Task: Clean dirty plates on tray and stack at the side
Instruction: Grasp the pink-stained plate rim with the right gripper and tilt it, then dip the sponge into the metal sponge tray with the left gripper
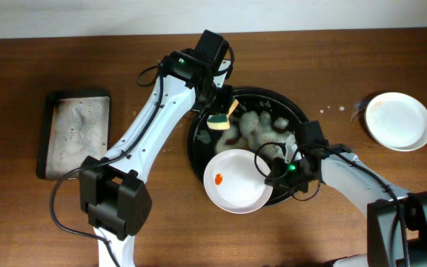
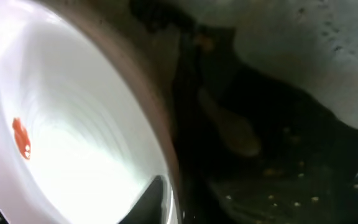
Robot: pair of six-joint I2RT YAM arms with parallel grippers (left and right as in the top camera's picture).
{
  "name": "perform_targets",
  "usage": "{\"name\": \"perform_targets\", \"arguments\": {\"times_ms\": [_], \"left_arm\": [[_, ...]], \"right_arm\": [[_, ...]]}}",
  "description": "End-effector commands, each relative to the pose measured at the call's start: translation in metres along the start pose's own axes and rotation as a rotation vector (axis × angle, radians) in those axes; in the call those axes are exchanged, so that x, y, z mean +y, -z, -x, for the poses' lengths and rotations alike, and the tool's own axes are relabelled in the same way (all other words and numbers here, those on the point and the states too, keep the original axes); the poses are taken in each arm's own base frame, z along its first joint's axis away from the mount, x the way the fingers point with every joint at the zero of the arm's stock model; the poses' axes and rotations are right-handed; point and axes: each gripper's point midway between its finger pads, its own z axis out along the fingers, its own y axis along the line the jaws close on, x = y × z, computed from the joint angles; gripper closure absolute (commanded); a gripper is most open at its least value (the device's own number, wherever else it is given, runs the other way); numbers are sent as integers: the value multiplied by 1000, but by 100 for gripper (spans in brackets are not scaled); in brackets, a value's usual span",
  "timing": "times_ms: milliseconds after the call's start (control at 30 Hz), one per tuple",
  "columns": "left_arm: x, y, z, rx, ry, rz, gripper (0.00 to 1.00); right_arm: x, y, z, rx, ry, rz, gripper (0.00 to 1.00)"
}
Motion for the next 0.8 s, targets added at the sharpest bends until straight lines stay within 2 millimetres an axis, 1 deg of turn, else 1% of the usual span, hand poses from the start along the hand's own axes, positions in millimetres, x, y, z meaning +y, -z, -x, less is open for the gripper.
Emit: {"name": "perform_targets", "arguments": {"times_ms": [0, 33, 167, 233, 300, 367, 467, 500, 567, 600, 633, 667, 733, 767], "left_arm": [[-2, 18, 4, -40, -19, -14, 98], [-2, 18, 4, -40, -20, -14, 98], [-2, 18, 5, -40, -20, -14, 98], [-2, 18, 6, -46, -20, -15, 98], [-2, 18, 7, -52, -21, -17, 98], [-3, 22, 8, -62, -23, -19, 98], [-3, 32, 12, -90, -22, -22, 98], [-1, 39, 15, -108, -18, -23, 98], [2, 44, 16, -119, -12, -22, 98], [7, 47, 16, -120, -1, -18, 98], [17, 52, 16, -125, 19, -10, 99], [32, 60, 17, -131, 49, 6, 99], [80, 85, 12, -142, 152, 55, 99], [98, 93, 9, -146, 194, 71, 99]], "right_arm": [[-5, 7, 14, -39, -6, -8, 95], [-7, 11, 22, -64, -7, -25, 96], [-5, 36, 65, -211, 16, -106, 96], [-11, 45, 81, -280, 25, -167, 96], [-15, 47, 87, -305, 89, -206, 96], [-20, 48, 88, -302, 153, -242, 96], [-24, 49, 89, -309, 149, -269, 96], [-25, 50, 88, -311, 152, -284, 96], [-23, 49, 88, -309, 159, -286, 96], [-22, 47, 86, -306, 167, -297, 96], [-24, 48, 86, -310, 171, -318, 96], [-26, 49, 87, -315, 172, -335, 96], [-27, 49, 87, -318, 171, -341, 96], [-27, 49, 88, -318, 171, -341, 96]]}}
